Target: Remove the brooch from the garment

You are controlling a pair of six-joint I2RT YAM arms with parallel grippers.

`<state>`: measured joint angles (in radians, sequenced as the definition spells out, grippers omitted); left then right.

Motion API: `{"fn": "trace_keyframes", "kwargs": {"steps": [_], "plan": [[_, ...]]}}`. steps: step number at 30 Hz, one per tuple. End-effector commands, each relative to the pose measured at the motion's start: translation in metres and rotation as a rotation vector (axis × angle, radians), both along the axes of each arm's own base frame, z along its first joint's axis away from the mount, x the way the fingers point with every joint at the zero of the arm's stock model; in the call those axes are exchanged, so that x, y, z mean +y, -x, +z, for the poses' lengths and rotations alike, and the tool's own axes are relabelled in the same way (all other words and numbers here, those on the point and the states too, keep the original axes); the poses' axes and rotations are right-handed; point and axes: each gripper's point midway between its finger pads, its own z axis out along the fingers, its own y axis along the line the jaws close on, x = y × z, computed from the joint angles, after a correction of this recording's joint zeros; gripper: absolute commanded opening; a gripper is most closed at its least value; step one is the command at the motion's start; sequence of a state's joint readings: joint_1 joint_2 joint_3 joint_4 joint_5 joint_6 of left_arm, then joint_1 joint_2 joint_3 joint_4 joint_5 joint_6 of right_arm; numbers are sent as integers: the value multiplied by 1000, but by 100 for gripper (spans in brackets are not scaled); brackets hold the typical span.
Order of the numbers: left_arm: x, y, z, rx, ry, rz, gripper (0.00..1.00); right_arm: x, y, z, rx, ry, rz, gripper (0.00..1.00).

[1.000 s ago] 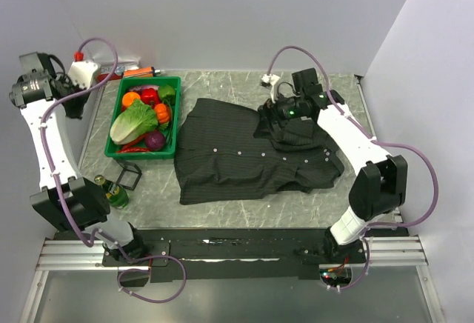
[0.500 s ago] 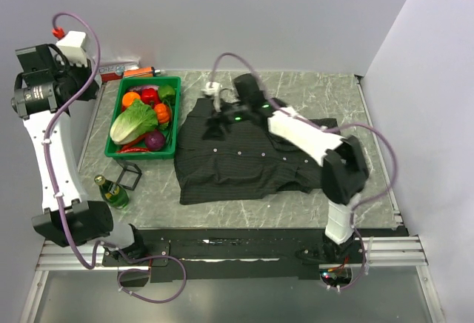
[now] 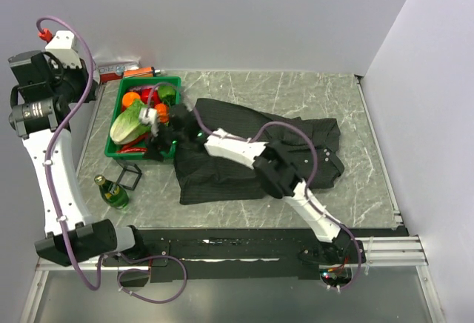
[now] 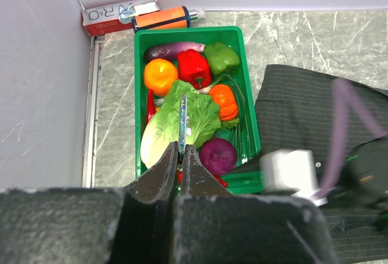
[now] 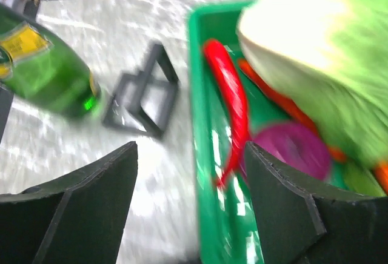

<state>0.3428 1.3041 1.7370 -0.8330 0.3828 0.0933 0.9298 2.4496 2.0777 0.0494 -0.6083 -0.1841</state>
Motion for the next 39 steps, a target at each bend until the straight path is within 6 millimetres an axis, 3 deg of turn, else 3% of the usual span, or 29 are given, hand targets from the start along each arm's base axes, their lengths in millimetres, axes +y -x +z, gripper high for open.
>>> {"fn": "trace_keyframes", "kwargs": {"steps": [1,6,10,15,23,35,39], "plan": [[-5,18,20,-61,-54,-12,1,40,4,47,-155,-141,16,78],[-2,26,21,-47,-87,-3,1,62,31,45,-191,-166,89,75],[-2,29,22,-36,-88,3,1,66,51,36,-180,-139,154,69],[1,29,28,-38,-105,12,1,60,48,5,-146,-46,121,63],[7,25,21,-8,-131,16,1,62,55,-25,-160,9,155,60],[11,18,15,13,-135,15,1,69,53,-26,-186,6,123,43],[11,20,15,16,-131,21,1,69,44,-26,-173,11,63,31]]}}
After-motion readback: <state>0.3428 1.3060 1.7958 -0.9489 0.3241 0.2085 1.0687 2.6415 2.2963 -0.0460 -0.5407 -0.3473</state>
